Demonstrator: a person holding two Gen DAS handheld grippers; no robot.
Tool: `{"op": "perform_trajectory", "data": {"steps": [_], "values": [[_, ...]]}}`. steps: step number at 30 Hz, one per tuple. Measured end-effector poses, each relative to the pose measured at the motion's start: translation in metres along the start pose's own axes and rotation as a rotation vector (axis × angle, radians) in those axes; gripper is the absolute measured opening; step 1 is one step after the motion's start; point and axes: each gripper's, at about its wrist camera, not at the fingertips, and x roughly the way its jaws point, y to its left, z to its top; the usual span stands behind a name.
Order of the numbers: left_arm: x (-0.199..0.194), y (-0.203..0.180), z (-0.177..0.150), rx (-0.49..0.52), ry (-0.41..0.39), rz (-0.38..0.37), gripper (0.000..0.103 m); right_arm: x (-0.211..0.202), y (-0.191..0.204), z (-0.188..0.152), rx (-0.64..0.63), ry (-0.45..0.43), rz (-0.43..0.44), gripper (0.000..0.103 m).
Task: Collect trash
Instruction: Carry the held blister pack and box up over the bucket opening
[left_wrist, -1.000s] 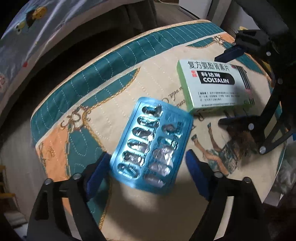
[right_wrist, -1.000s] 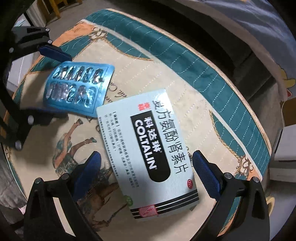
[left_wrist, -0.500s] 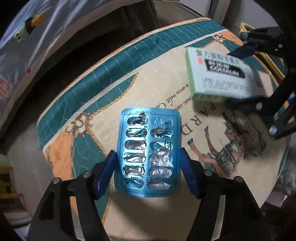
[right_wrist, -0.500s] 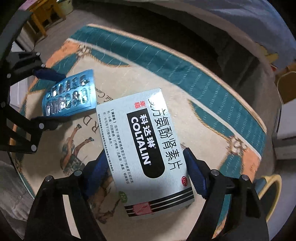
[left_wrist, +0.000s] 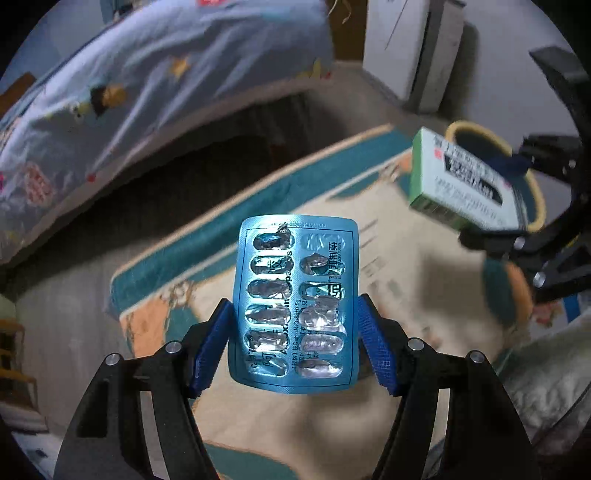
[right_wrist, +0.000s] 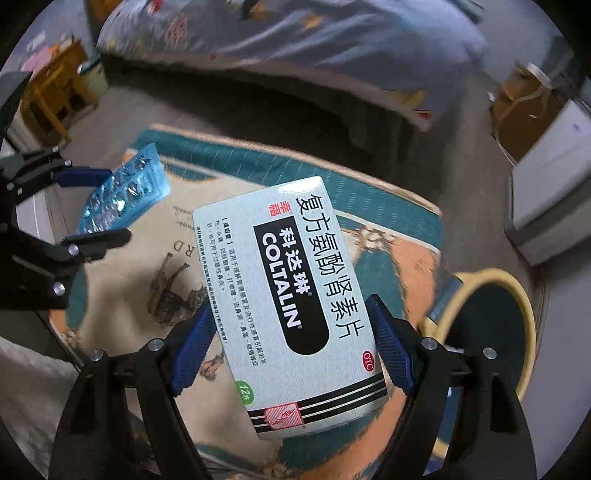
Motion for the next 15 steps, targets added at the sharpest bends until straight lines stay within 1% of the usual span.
{"op": "perform_trajectory", "data": {"steps": [1, 3, 5, 7, 11, 15], "values": [[-0.004, 0.000, 0.002, 0.001, -0.015, -0.005, 0.069, -0.007, 0.000, -0.002, 0.015, -0.015, -0.002, 0.079], [-0.015, -0.013, 0.005, -0.008, -0.044, -0.024, 0.069, -0.019, -0.005, -0.008, 0.039, -0.041, -0.008, 0.079], [-0.021, -0.022, 0.007, 0.001, -0.058, -0.021, 0.069, -0.030, -0.011, -0.018, 0.066, -0.061, -0.019, 0.079], [-0.025, -0.040, 0.012, 0.025, -0.077, -0.017, 0.069, -0.041, -0.021, -0.029, 0.109, -0.077, -0.028, 0.079], [-0.029, -0.068, 0.027, 0.025, -0.111, -0.059, 0.069, -0.066, -0.054, -0.050, 0.182, -0.106, -0.049, 0.079], [-0.029, -0.096, 0.045, 0.052, -0.141, -0.092, 0.069, -0.078, -0.088, -0.070, 0.268, -0.120, -0.066, 0.079]]}}
